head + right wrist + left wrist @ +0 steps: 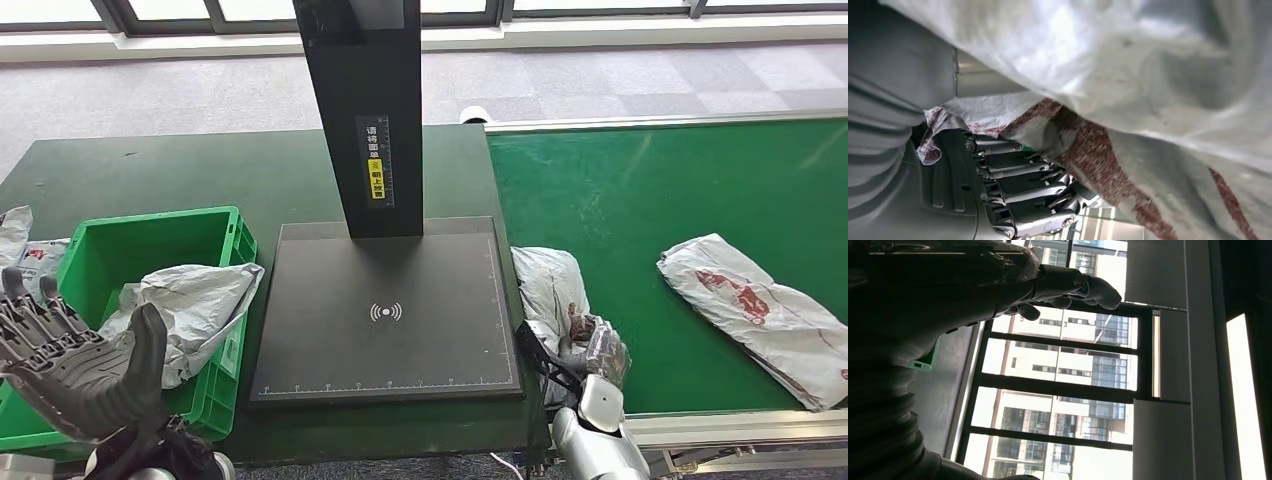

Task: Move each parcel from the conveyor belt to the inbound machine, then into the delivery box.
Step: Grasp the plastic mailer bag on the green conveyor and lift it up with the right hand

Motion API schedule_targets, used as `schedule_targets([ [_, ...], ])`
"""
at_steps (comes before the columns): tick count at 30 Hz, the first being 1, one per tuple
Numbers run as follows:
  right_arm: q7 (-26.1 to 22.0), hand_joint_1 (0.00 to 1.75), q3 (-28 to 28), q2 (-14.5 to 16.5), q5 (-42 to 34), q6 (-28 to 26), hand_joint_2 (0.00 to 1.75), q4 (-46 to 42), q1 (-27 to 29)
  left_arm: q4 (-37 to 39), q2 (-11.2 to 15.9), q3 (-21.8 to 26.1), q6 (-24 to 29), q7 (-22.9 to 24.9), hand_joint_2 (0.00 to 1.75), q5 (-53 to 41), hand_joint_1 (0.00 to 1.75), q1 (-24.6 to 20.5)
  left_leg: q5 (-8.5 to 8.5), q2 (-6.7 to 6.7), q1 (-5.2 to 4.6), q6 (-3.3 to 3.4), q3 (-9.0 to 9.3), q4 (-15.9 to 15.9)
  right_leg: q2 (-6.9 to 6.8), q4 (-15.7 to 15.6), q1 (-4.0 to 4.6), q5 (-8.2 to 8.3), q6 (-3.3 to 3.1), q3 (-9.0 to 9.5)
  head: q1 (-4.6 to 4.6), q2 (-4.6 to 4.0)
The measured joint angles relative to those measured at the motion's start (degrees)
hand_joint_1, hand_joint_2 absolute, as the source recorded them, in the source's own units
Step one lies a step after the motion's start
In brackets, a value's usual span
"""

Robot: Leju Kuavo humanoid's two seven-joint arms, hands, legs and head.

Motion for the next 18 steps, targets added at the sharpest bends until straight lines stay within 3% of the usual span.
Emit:
schedule_targets([
  [18, -0.92, 1.75, 0.0, 0.01, 0.09, -2.66, 1.75, 0.0, -0.08, 0.03, 0.19, -0.2, 0.0, 0.0, 1.75, -0.07, 0.0, -0.1, -0.09, -0.22, 0.0, 0.06, -0.07, 0.0, -0.12, 0.0, -0.01, -0.15, 0.08, 0.02, -0.01, 0.0],
])
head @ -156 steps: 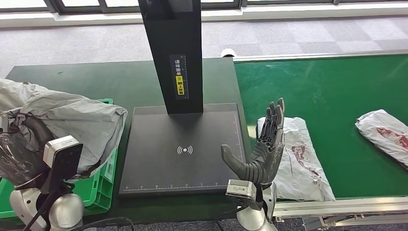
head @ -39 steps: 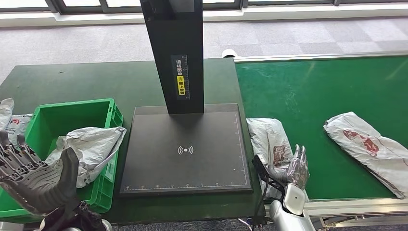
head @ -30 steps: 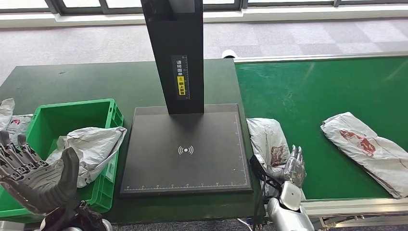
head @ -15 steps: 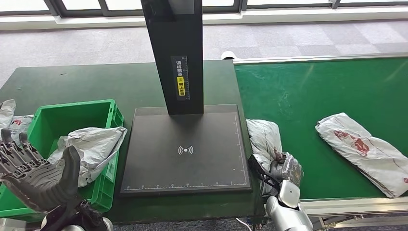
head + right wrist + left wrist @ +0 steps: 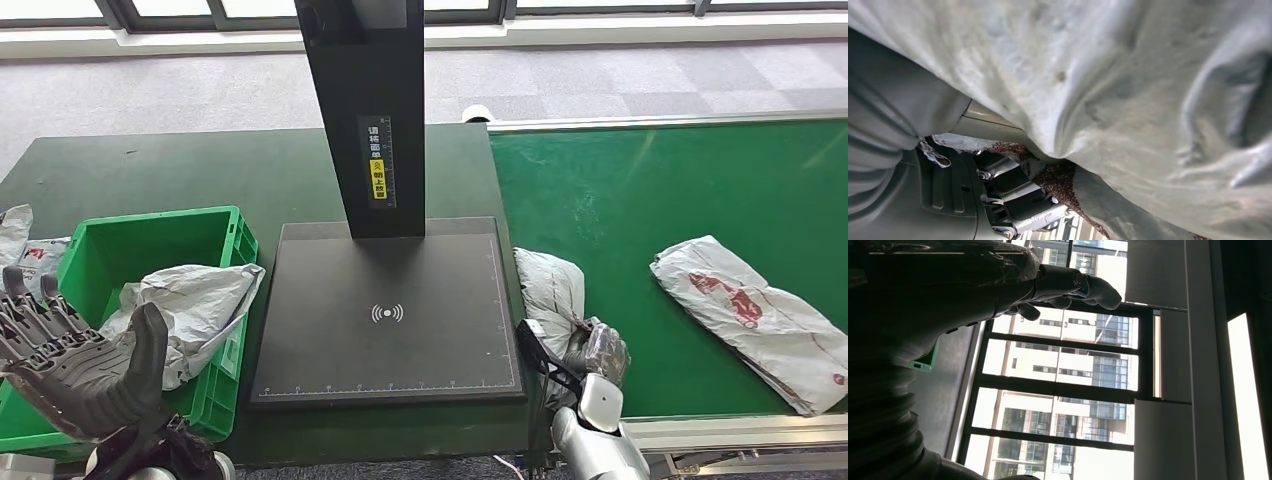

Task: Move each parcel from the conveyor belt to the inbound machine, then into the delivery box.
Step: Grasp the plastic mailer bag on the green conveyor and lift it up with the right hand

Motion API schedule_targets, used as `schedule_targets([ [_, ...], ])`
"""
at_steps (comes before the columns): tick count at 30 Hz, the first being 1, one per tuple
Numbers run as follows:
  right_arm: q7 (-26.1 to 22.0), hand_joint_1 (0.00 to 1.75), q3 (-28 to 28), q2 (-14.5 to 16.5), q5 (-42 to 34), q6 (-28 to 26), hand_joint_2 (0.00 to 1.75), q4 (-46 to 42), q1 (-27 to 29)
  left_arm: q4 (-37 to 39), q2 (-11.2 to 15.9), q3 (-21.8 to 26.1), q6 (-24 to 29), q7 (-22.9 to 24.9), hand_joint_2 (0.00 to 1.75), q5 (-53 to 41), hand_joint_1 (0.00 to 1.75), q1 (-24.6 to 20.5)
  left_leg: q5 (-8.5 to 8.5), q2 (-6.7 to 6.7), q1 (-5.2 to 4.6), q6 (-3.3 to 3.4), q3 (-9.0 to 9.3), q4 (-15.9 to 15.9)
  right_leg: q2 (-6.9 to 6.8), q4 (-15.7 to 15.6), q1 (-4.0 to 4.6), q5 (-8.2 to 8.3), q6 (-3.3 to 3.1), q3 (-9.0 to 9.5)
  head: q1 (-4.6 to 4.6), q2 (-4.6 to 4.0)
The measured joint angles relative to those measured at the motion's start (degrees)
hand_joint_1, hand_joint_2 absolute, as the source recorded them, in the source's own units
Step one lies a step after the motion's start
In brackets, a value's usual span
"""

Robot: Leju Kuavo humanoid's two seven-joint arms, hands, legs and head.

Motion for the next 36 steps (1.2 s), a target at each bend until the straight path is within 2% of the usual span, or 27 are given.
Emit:
schedule_targets([
  [4, -3.14, 1.75, -0.01, 0.5, -1.02, -5.89, 1.75, -2.78, 1.9, -0.1, 0.03, -0.01, 0.0, 0.0, 1.75, -0.29, 0.0, 0.17, 0.0, -0.12, 0.0, 0.0, -0.18, 0.0, -0.11, 0.0, -0.02, -0.01, 0.01, -0.12, 0.0, 0.0],
  [8, -11.16, 1.75, -0.01, 2.67, -6.26, -11.31, 1.75, -12.3, 6.51, -0.3, 0.04, -0.02, 0.0, -0.01, 1.75, -0.48, 0.0, 0.62, -0.01, -0.11, 0.0, 0.0, -0.39, -0.01, -0.1, 0.01, -0.03, -0.01, 0.01, -0.35, 0.0, 0.0],
  [13, -22.77, 1.75, 0.07, 6.81, -12.91, -12.22, 1.75, -28.91, 12.82, -0.5, 0.04, -0.05, 0.0, -0.02, 1.75, -0.74, 0.0, 0.92, 0.0, -0.22, 0.01, 0.0, -0.63, -0.02, -0.22, 0.03, -0.03, -0.05, -0.02, -0.54, 0.01, 0.0],
  [15, -25.85, 1.75, 0.08, 8.05, -15.22, -12.39, 1.75, -35.16, 14.43, -0.65, 0.04, -0.05, 0.0, -0.02, 1.75, -0.82, 0.0, 0.94, 0.0, -0.19, 0.01, 0.0, -0.66, -0.02, -0.2, 0.03, -0.03, -0.05, -0.02, -0.57, 0.01, 0.0],
  [21, -27.37, 1.75, 0.1, 9.73, -16.92, -12.77, 1.75, -45.63, 16.21, -0.74, 0.04, -0.05, 0.0, -0.02, 1.75, -0.92, 0.0, 0.94, -0.01, -0.12, -0.02, 0.01, -0.62, -0.01, -0.12, 0.02, -0.06, -0.04, -0.01, -0.54, 0.01, 0.0],
  [30, -30.08, 1.75, 0.12, 10.01, -19.37, -12.75, 1.75, -51.02, 16.89, -0.8, 0.04, -0.05, 0.0, -0.02, 1.75, -0.97, 0.0, 0.95, 0.0, -0.12, -0.01, 0.01, -0.57, -0.01, -0.12, 0.03, -0.05, -0.02, 0.0, -0.51, 0.01, 0.0],
  [36, -36.27, 1.75, 0.17, 10.0, -25.42, -12.75, 1.75, -56.07, 17.29, -0.89, 0.04, -0.05, 0.0, -0.02, 1.75, -0.98, 0.0, 0.95, 0.0, -0.12, -0.01, 0.01, -0.58, -0.01, -0.12, 0.03, -0.05, -0.03, -0.01, -0.51, 0.01, 0.0],
])
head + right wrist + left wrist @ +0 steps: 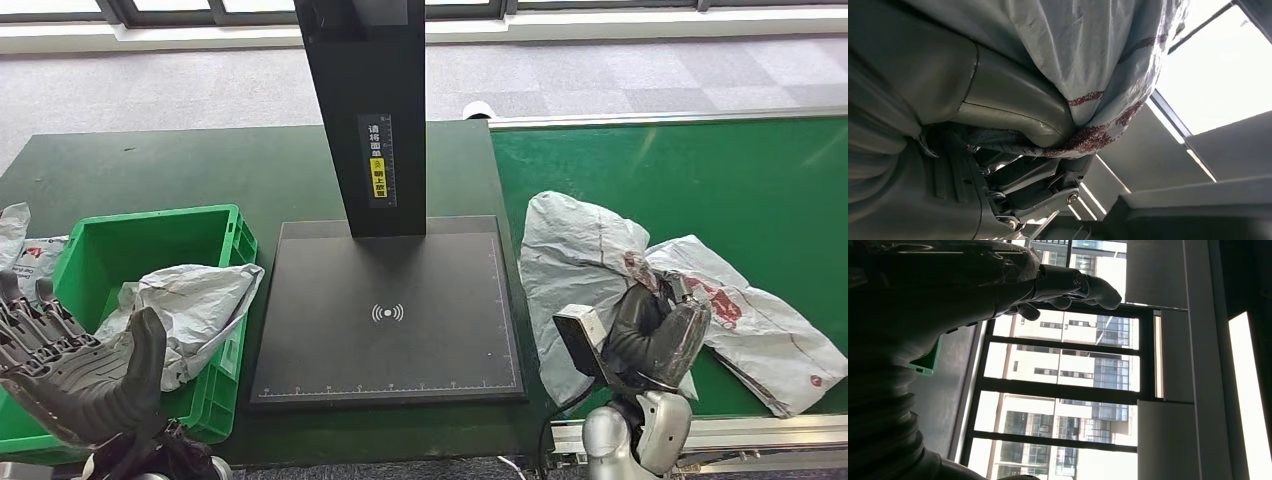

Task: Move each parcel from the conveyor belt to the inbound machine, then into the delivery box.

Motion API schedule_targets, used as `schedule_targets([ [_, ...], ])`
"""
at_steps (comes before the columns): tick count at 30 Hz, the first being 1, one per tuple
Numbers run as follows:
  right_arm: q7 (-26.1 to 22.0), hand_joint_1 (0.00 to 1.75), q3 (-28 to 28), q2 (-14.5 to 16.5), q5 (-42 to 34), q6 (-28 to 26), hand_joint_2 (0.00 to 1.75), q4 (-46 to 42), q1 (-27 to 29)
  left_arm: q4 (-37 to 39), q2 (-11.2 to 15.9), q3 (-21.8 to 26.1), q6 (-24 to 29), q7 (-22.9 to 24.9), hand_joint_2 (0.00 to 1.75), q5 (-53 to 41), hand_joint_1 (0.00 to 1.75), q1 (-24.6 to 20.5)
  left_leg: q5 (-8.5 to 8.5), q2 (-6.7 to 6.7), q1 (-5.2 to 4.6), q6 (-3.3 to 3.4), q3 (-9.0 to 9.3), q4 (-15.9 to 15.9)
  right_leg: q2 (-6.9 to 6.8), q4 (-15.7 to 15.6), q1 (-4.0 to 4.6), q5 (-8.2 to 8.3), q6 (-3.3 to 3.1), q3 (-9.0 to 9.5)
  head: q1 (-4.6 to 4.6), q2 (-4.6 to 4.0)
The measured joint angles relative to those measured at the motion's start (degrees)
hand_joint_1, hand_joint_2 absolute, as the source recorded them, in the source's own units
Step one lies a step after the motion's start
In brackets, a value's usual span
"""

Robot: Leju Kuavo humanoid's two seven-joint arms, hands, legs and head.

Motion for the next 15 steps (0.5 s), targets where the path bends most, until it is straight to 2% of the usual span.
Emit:
schedule_targets([
  [3, -3.46, 1.75, 0.9, 0.03, -2.87, 0.0, 1.75, -3.0, 0.1, 0.01, 0.0, 0.0, -0.02, 0.01, 1.75, 0.01, 0.0, -0.03, 0.0, 0.01, 0.0, 0.0, -0.01, 0.0, 0.01, 0.0, 0.0, 0.0, 0.0, 0.01, 0.0, 0.0],
  [5, -4.1, 1.75, 3.2, 0.08, -2.01, 0.0, 1.75, -4.17, 0.07, 0.03, 0.0, -0.01, -0.08, 0.01, 1.75, 0.13, 0.0, -0.13, 0.0, 0.03, 0.0, 0.0, 0.0, 0.0, 0.04, 0.0, 0.0, 0.0, 0.0, 0.02, 0.0, 0.0],
  [10, -1.4, 1.75, 13.25, 0.1, 5.87, 0.09, 1.75, -1.74, -1.25, 0.37, 0.07, -0.57, -0.15, 0.02, 1.75, 0.64, 0.0, -0.81, 0.02, 0.07, 0.02, -0.02, 0.09, -0.01, 0.09, 0.0, 0.05, 0.01, -0.01, 0.06, -0.01, 0.0],
  [15, -0.19, 1.75, 20.92, 0.03, 7.6, 0.11, 1.75, 4.51, -3.2, 0.77, 0.09, -1.04, -0.15, 0.02, 1.75, 0.72, 0.0, -1.4, 0.06, 0.04, 0.08, -0.07, 0.11, -0.01, 0.07, 0.02, 0.06, 0.02, -0.02, 0.09, -0.01, 0.0],
])
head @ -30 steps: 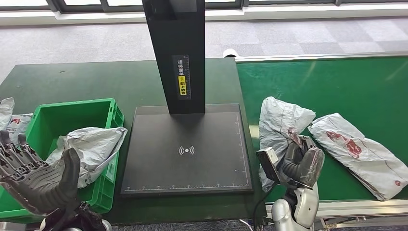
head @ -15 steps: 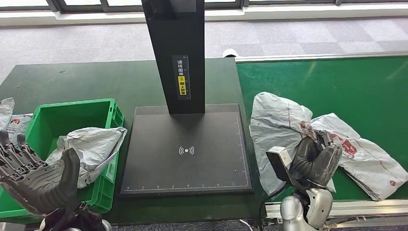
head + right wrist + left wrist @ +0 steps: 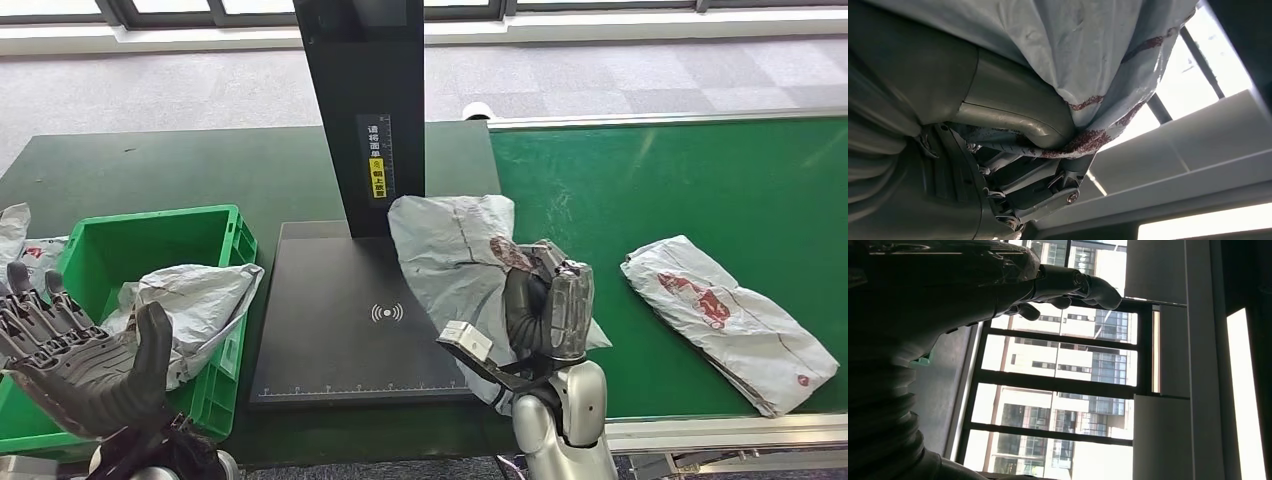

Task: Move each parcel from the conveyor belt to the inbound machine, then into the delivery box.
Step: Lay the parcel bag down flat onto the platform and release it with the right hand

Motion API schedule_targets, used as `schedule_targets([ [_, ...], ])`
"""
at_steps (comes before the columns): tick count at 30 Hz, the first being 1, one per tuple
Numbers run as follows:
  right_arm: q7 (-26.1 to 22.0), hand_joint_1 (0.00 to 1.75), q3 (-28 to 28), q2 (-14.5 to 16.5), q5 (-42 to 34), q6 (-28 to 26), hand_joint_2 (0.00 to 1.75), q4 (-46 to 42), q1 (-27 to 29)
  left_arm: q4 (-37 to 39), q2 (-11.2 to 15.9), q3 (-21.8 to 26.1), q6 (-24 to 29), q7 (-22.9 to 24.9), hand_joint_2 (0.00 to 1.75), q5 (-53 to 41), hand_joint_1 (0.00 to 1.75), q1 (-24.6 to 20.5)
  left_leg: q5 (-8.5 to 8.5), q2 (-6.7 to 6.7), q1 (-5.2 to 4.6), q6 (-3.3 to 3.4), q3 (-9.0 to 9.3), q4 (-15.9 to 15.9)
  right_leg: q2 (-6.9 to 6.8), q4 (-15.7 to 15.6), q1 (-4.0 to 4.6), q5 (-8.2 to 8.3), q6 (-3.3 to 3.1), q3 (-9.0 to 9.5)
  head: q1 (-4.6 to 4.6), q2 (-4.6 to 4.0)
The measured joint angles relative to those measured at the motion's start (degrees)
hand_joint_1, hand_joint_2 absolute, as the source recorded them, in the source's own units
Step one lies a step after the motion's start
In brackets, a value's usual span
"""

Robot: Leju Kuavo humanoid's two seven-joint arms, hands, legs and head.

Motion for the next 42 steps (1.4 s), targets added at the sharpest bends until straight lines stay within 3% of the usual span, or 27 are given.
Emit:
schedule_targets([
  [5, 0.36, 1.75, 3.74, -0.05, -0.28, -0.01, 1.75, 4.73, -1.19, 0.38, 0.0, -0.12, 0.0, 0.0, 1.75, 0.03, 0.0, -0.49, -0.01, -0.02, -0.01, 0.01, -0.02, 0.0, -0.01, 0.0, -0.01, 0.0, 0.0, 0.0, 0.0, 0.0],
  [12, 2.21, 1.75, 4.85, -0.05, 1.42, -0.01, 1.75, 11.24, -2.18, 1.39, 0.09, -1.02, 0.01, 0.0, 1.75, 0.57, 0.0, -1.42, -0.02, -0.02, -0.03, 0.02, -0.03, 0.01, -0.02, -0.01, -0.03, 0.0, 0.01, 0.0, 0.01, 0.0],
  [13, 2.71, 1.43, 4.86, -0.05, 1.82, -0.01, 1.75, 12.17, -2.32, 1.54, 0.11, -1.04, 0.0, 0.0, 1.75, 0.59, 0.0, -1.55, -0.02, -0.02, -0.02, 0.02, -0.03, 0.0, -0.02, -0.01, -0.03, 0.0, 0.01, 0.0, 0.01, 0.0],
  [16, 4.8, 0.12, 4.97, -0.04, 3.32, -0.02, 1.75, 15.5, -2.85, 1.93, 0.15, -1.16, -0.15, 0.0, 1.75, 0.59, 0.0, -1.76, -0.02, -0.01, -0.02, 0.01, -0.02, 0.0, -0.02, -0.01, -0.02, 0.0, 0.0, 0.0, 0.01, 0.0],
  [17, 5.8, 0.0, 5.06, -0.04, 4.05, -0.02, 1.75, 16.68, -3.08, 2.04, 0.15, -1.21, -0.22, 0.0, 1.75, 0.59, 0.0, -1.8, -0.01, -0.01, -0.01, 0.01, -0.02, 0.0, -0.02, 0.0, -0.01, 0.0, 0.0, 0.0, 0.01, 0.0],
  [24, 10.54, 0.0, 5.38, 0.23, 7.52, -0.1, 1.75, 24.03, -5.15, 2.56, 0.33, -1.53, -0.2, 0.0, 1.75, 0.72, 0.0, -1.99, -0.01, 0.0, 0.0, 0.01, 0.0, 0.0, 0.01, 0.0, -0.01, 0.0, 0.0, 0.0, 0.01, 0.0],
  [42, 11.22, 0.0, 5.7, 0.35, 8.07, -0.14, 1.75, 27.31, -5.78, 2.76, 0.57, -1.9, -0.07, 0.0, 1.75, 0.92, 0.0, -1.99, -0.01, 0.0, -0.01, 0.01, 0.0, 0.0, 0.01, 0.0, -0.01, 0.0, 0.0, 0.01, 0.01, 0.0],
])
